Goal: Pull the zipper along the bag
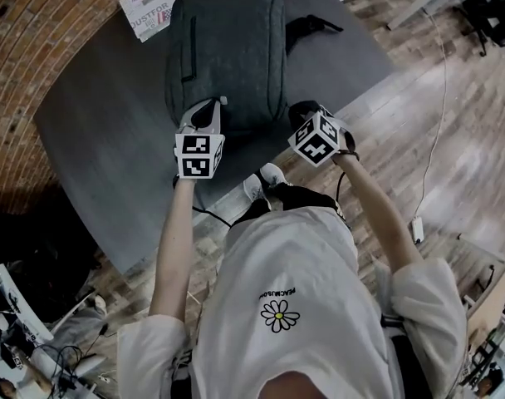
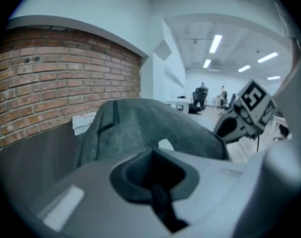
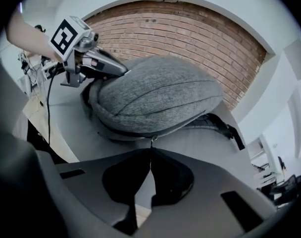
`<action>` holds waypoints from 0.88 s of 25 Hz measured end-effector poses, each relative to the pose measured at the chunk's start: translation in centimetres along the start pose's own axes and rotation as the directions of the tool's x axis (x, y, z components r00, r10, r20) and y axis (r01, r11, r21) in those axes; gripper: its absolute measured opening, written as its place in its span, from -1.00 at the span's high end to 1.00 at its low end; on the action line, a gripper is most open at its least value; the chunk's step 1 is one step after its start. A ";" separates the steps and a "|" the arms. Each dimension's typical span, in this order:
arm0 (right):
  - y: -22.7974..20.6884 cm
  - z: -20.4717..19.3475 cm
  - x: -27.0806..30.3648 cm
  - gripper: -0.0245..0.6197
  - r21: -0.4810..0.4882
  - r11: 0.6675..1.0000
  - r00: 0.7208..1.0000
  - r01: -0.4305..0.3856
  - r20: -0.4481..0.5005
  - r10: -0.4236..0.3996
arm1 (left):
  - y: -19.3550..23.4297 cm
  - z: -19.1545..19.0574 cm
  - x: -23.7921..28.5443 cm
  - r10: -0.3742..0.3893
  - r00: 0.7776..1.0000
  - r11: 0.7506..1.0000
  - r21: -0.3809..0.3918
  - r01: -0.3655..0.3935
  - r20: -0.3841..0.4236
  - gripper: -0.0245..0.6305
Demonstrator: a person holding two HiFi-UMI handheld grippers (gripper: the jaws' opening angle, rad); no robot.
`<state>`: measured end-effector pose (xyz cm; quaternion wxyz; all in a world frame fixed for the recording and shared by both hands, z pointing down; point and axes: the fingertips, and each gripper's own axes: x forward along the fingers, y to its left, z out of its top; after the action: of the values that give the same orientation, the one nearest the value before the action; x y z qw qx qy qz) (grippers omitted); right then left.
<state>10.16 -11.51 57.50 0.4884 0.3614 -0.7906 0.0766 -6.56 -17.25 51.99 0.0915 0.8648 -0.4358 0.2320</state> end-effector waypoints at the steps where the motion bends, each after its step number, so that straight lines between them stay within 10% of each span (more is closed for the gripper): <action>1: 0.6 0.0 -0.2 0.91 0.022 1.000 1.000 -0.021 0.007 0.021 | -0.1 0.0 0.1 -0.003 1.000 1.000 -0.004 0.003 0.001 0.93; 22: 14.1 6.8 -0.6 0.90 0.112 0.933 0.936 -0.342 0.135 0.327 | -0.3 -0.3 0.5 0.032 0.999 0.999 -0.021 -0.031 0.011 0.93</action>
<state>-3.63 -4.20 56.75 0.3969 0.2573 -0.8602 0.1907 -6.12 -17.30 52.49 0.0946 0.8581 -0.4523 0.2239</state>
